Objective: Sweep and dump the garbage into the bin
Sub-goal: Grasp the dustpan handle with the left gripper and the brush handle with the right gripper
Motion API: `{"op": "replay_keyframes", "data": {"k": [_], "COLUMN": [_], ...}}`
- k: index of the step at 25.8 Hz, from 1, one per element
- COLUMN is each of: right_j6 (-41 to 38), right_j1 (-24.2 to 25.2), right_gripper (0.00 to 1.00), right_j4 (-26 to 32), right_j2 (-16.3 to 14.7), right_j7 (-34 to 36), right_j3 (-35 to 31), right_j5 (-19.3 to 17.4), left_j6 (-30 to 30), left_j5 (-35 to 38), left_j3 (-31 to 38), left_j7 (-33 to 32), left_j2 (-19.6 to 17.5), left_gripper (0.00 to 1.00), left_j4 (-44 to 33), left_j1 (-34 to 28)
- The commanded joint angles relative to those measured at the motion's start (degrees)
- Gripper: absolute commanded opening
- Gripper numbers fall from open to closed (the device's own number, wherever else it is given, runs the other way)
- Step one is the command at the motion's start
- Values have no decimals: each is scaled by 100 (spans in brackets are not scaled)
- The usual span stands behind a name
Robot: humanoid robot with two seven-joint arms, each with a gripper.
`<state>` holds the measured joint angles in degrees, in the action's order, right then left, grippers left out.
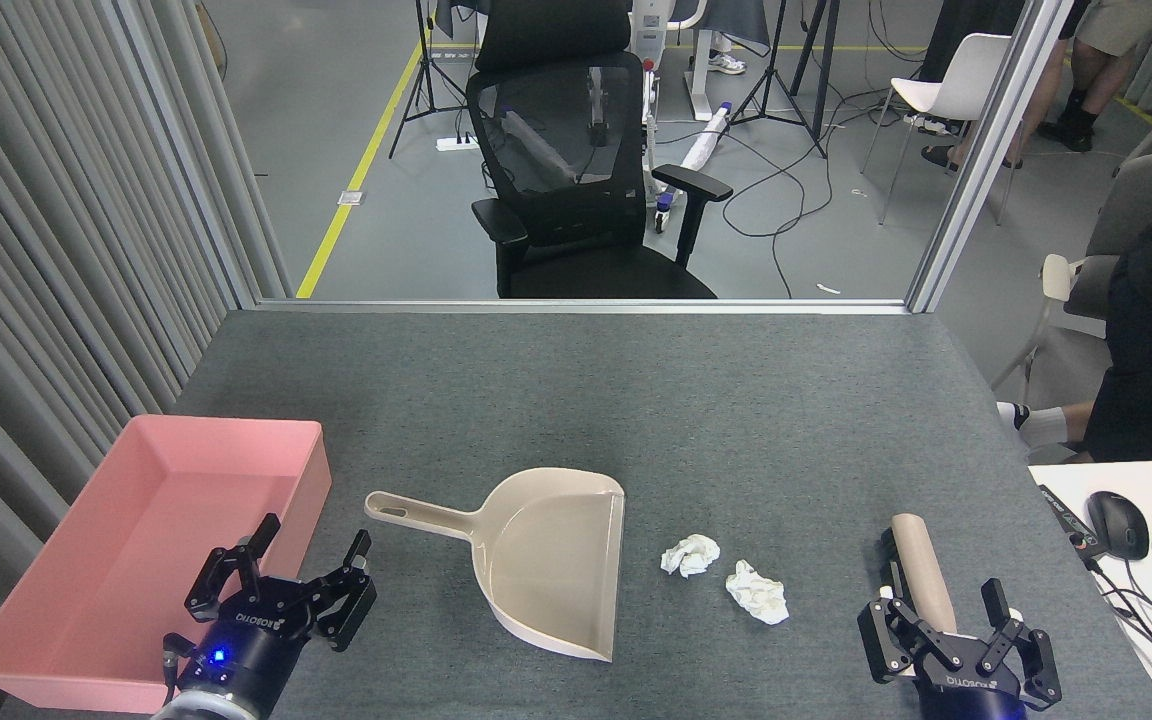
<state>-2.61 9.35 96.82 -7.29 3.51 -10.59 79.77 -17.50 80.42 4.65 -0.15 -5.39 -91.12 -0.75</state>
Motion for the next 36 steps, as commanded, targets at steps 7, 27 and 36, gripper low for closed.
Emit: {"op": "replay_keyframes", "data": {"k": [7,27,36], "right_j6": [-20,-442,-960], "right_j1": [-21,1315,1420], "right_gripper": [98,98,98], "right_j4": [12,531,425], "right_j2": [-159,-581,-563], "right_j7": [-8,9,18], "right_j3": [4,-673,-1218], "right_j5": [3,-85,-577], "left_j6": [-78,-69,-87], "left_j5": [0,-2478,-4993], "left_j3": [-25,10,-52], "left_j7": [-3,-829,-1330], "left_j2": [-41,108,354], "left_gripper": [99,99,99], "left_j4": [-266,-213,16], "left_j1": [-119,189,154]}}
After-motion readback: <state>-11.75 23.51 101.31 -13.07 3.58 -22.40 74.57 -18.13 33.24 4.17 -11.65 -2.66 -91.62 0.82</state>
